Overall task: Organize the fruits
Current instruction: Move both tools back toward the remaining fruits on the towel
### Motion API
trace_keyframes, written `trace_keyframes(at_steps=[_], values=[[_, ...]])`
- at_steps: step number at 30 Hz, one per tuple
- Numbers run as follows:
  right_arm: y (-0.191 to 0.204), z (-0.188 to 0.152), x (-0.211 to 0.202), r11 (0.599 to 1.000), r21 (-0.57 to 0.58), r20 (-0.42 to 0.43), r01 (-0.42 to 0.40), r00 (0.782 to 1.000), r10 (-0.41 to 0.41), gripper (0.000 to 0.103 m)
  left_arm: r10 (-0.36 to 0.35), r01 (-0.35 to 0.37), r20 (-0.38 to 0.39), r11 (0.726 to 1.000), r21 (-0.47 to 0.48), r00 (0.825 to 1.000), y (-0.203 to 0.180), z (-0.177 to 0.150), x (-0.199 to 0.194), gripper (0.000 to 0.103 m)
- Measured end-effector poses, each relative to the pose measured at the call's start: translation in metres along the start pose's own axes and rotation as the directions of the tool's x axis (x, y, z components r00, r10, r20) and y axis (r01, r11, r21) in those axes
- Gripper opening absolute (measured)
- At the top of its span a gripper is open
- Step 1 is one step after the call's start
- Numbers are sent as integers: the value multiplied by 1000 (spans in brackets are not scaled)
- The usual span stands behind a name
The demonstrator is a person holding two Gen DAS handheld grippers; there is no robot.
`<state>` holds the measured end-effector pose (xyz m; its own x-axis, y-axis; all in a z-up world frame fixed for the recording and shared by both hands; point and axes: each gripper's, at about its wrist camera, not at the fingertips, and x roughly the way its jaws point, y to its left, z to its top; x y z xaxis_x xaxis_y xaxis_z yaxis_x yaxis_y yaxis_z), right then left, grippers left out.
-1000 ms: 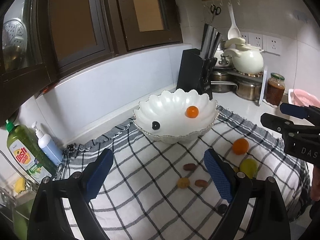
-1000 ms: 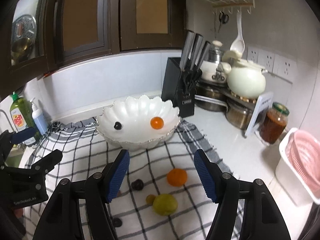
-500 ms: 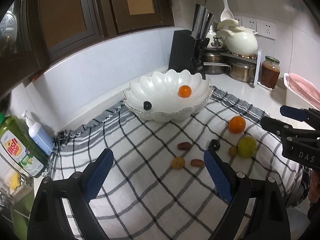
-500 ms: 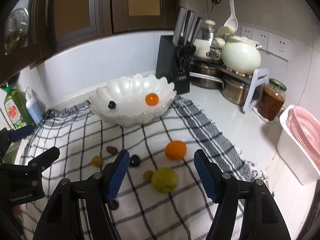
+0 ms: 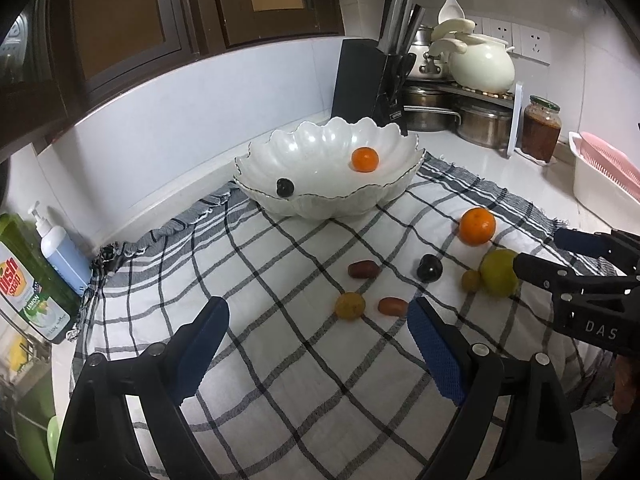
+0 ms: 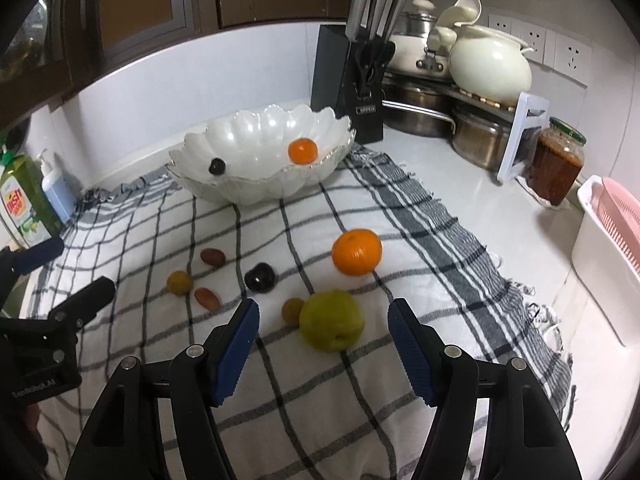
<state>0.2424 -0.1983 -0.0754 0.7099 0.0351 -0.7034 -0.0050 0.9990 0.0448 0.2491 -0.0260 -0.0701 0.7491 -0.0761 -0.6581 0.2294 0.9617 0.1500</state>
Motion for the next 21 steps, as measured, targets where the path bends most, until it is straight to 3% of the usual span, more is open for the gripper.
trace_keyframes(at_steps=[21], values=[[-4,-8,43,1000,3,-69,29,997,-29,68,-40,38,-99,999,-25,994,-2,-9,61,68]])
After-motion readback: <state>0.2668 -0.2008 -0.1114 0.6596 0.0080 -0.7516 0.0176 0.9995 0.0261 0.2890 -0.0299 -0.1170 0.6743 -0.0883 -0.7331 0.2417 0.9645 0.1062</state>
